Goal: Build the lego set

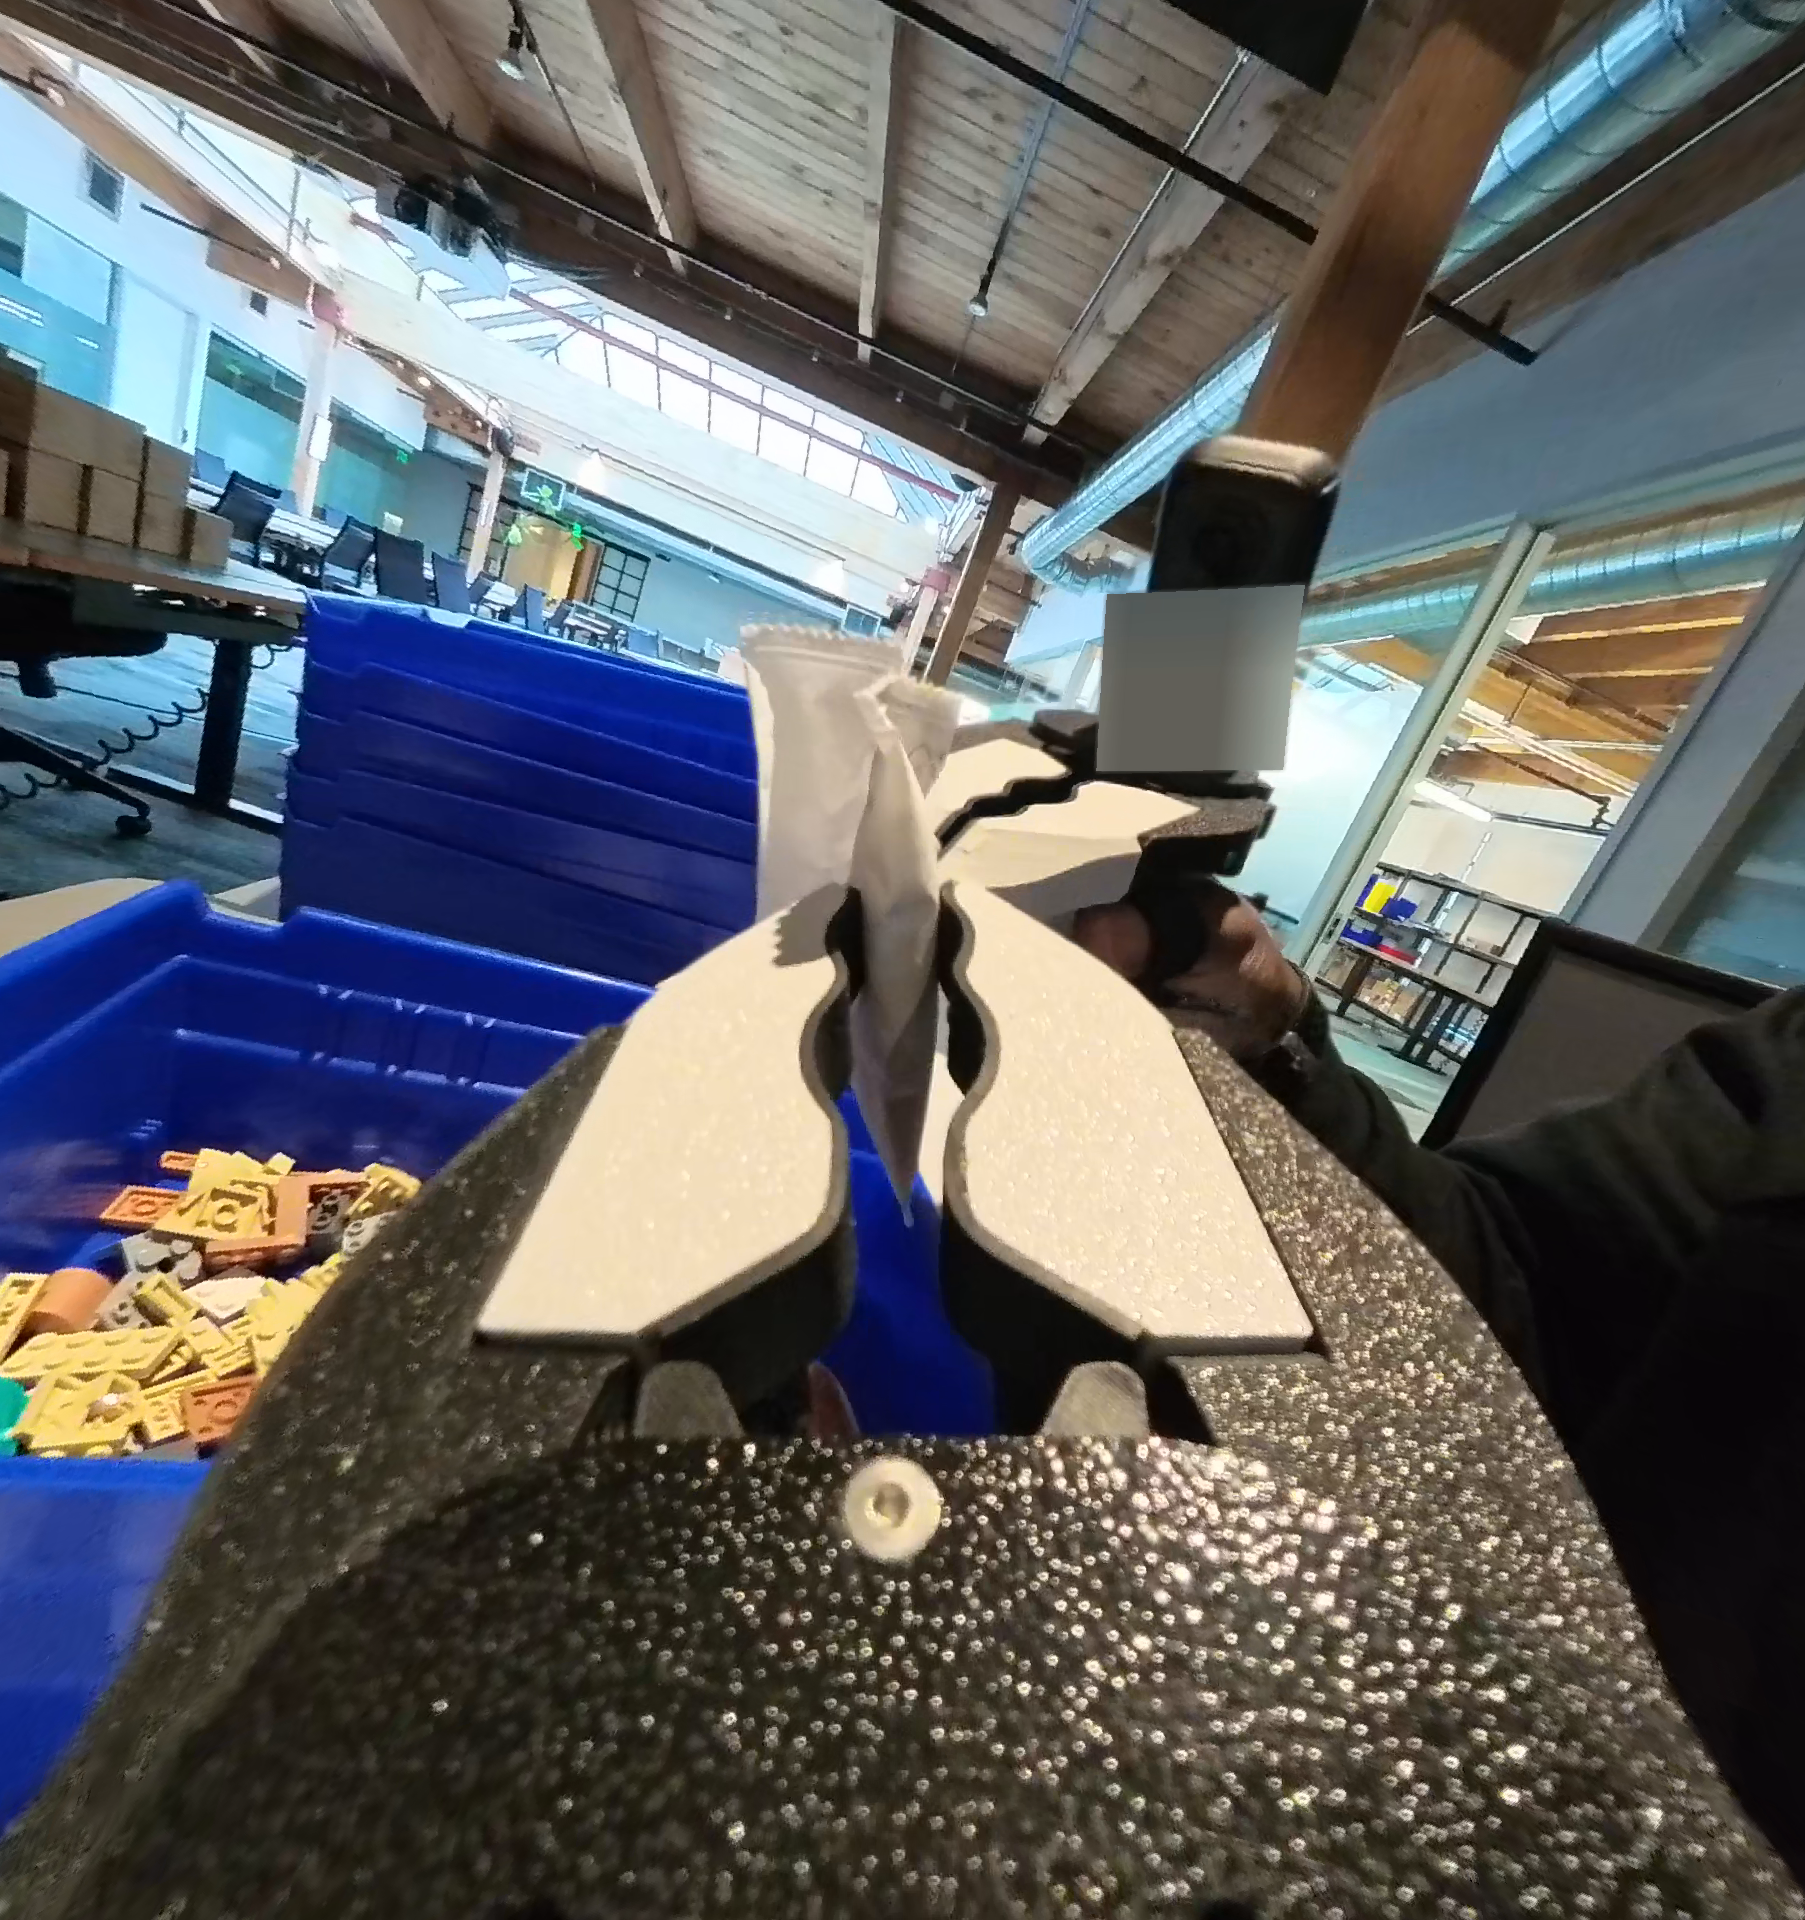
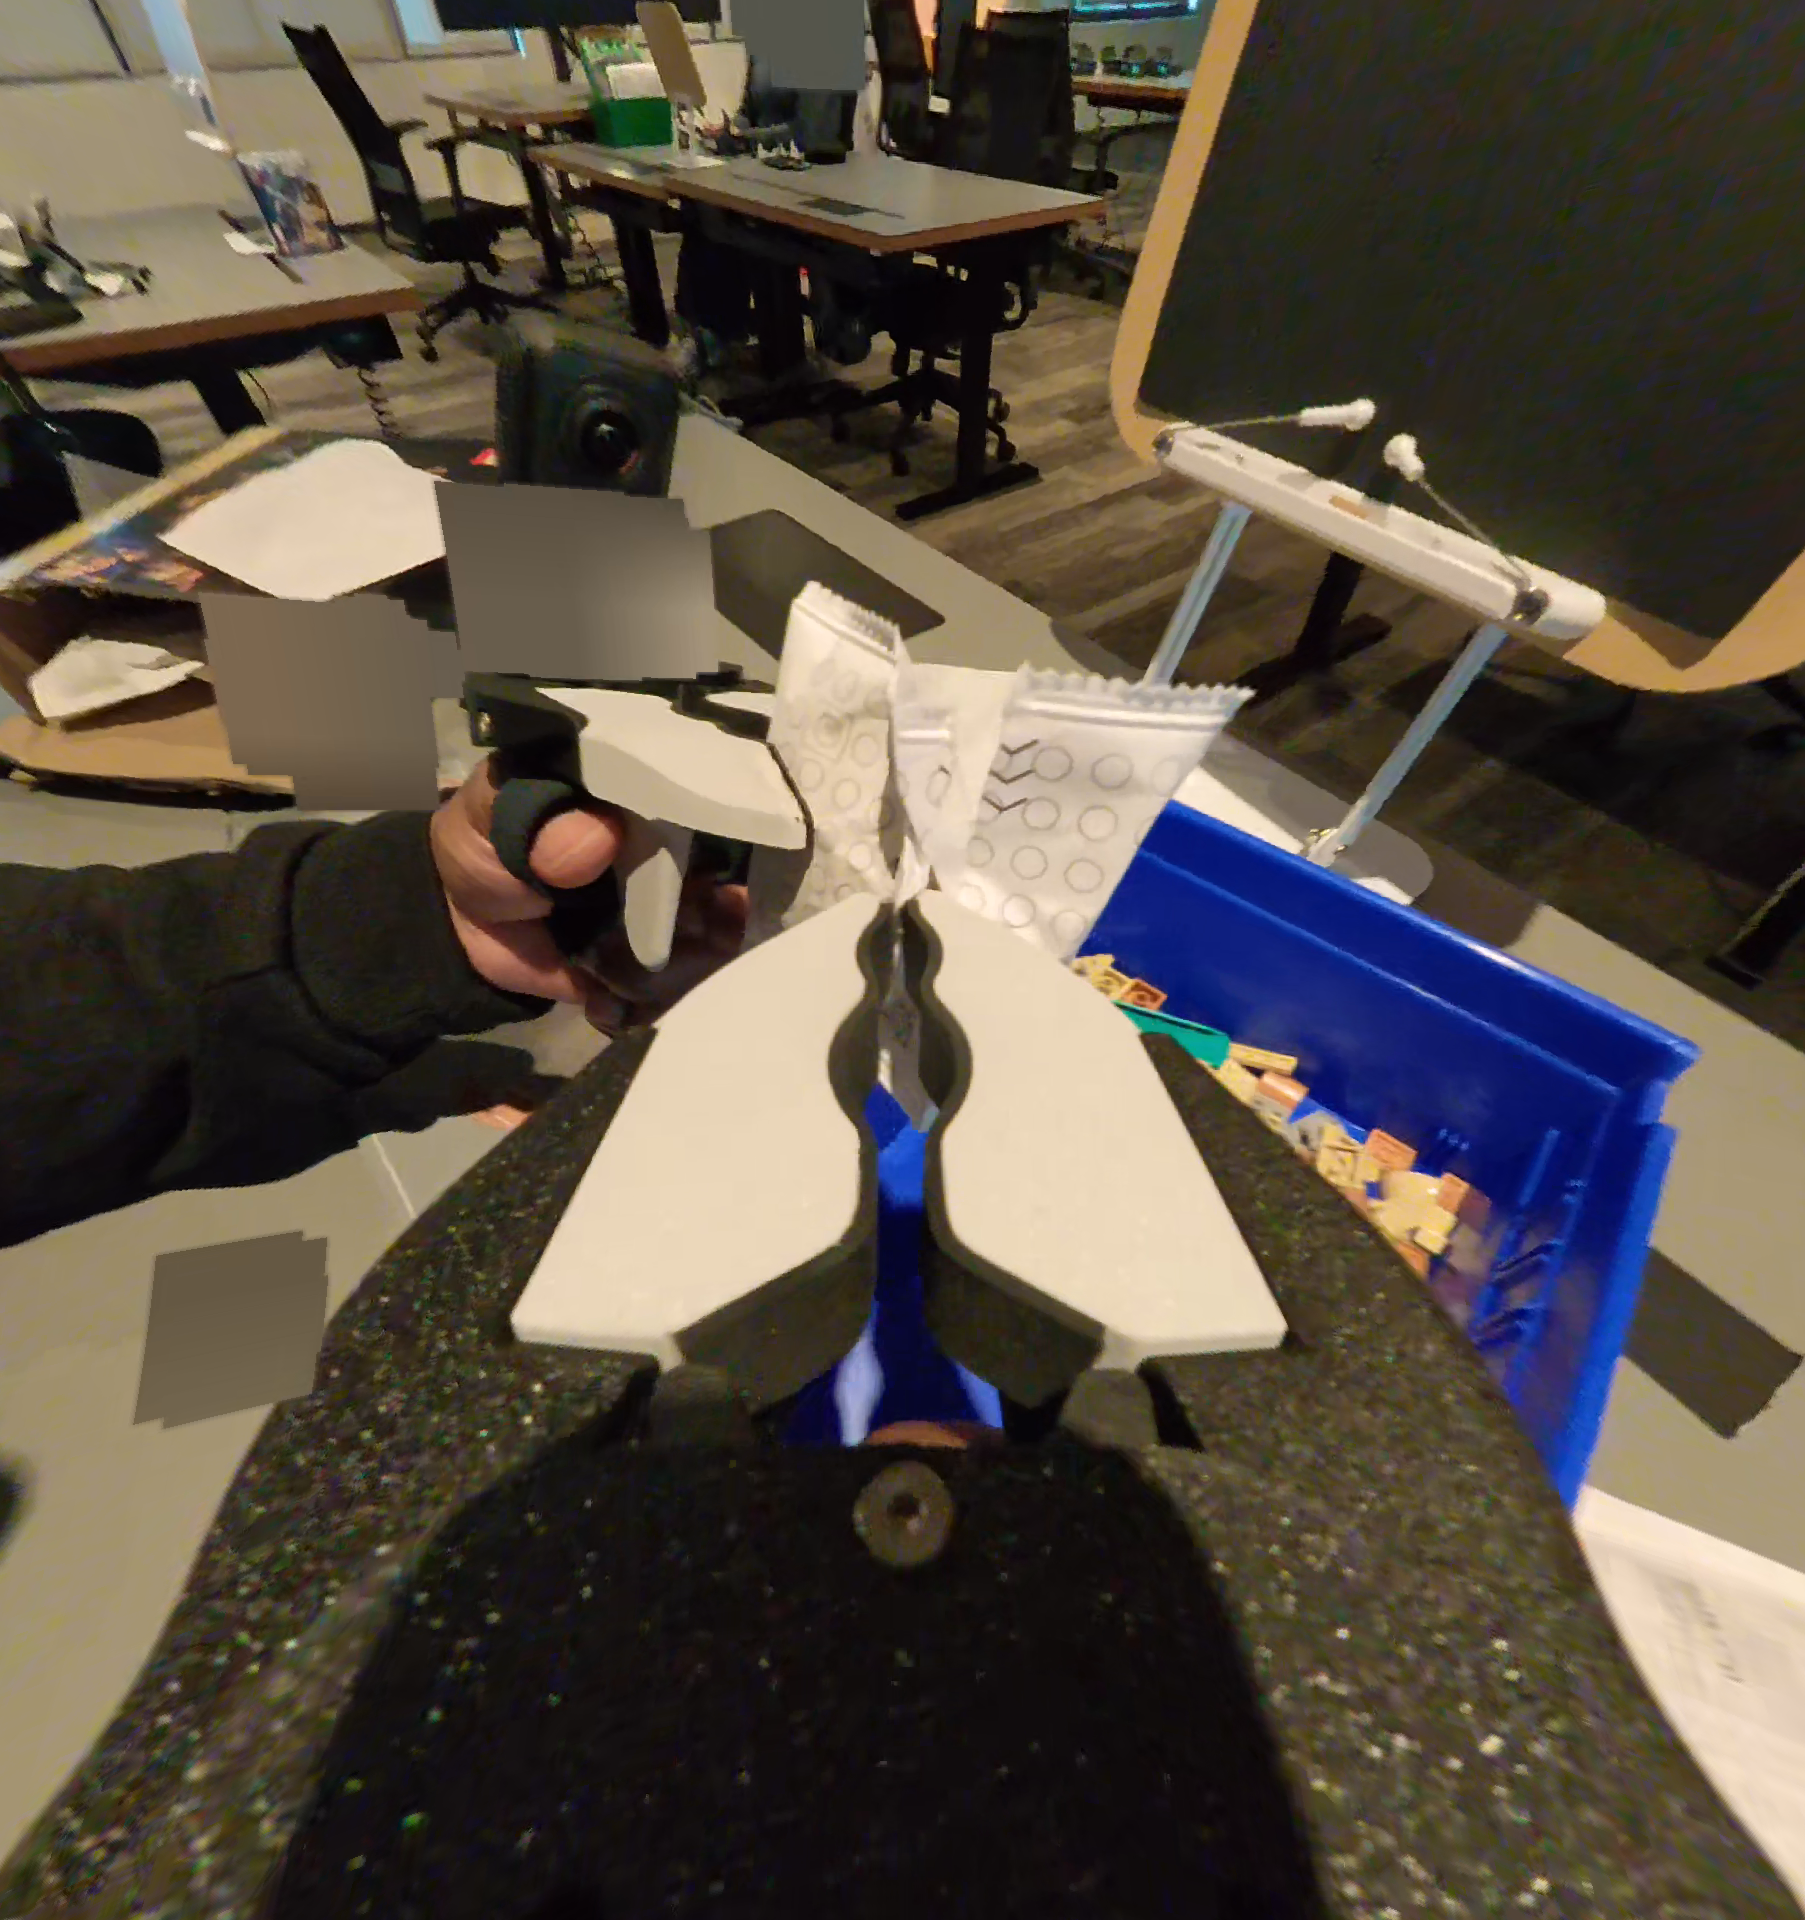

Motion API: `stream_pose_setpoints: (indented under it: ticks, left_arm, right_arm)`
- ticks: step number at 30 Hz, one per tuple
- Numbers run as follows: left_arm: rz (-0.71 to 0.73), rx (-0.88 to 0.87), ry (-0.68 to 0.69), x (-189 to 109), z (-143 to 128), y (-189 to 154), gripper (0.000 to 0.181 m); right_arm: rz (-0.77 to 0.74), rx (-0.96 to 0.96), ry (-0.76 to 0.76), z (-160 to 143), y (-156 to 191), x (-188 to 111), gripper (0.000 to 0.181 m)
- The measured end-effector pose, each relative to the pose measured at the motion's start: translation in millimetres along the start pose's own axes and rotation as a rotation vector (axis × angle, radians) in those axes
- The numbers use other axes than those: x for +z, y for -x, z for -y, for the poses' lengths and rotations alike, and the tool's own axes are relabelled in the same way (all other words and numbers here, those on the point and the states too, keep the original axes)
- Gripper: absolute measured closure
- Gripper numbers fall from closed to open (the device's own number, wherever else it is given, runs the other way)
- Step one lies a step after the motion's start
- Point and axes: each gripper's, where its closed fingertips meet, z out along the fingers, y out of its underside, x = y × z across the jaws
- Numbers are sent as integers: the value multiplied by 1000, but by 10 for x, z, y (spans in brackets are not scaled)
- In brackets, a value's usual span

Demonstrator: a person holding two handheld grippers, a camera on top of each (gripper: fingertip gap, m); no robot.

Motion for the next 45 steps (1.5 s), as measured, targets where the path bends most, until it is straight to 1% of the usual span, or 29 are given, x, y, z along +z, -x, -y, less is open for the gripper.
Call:
stream_pose_setpoints:
  ticks: [5, 9, 14, 16, 21, 24, 31, 36, 38, 40, 42, 43, 45]
  left_arm:
    - [-46, -36, -17, -38, 12, -18, 169]
    - [-124, -79, -50, -53, 27, -91, 168]
    - [-211, -128, -94, -90, 44, -164, 168]
    - [-234, -145, -107, -105, 46, -179, 168]
    - [-282, -205, -119, -139, 26, -185, 168]
    - [-309, -234, -122, -141, 15, -203, 168]
    - [-318, -203, -107, -158, -12, -237, 169]
    - [-318, -184, -108, -163, -19, -247, 169]
    - [-295, -147, -98, -154, -29, -236, 169]
    - [-289, -114, -91, -145, -30, -259, 169]
    - [-288, -102, -90, -140, -30, -273, 168]
    - [-283, -104, -86, -138, -35, -265, 168]
    - [-266, -104, -72, -137, -61, -234, 168]
  right_arm:
    - [198, 158, -98, 64, 113, -39, 181]
    - [388, 299, -181, 144, 235, -89, 181]
    - [535, 400, -252, 214, 344, -109, 181]
    - [531, 381, -251, 209, 350, -100, 181]
    - [336, 72, -174, 163, 345, -66, 181]
    - [287, -9, -145, 166, 370, -69, 181]
    - [256, -2, -43, 88, 368, -70, 181]
    - [202, -63, -10, 73, 368, -64, 181]
    - [245, -38, -42, 115, 424, -76, 180]
    - [319, 46, -94, 166, 465, -92, 180]
    - [355, 101, -125, 180, 456, -91, 181]
    - [346, 102, -125, 171, 432, -83, 181]
    - [283, 52, -106, 137, 367, -58, 181]
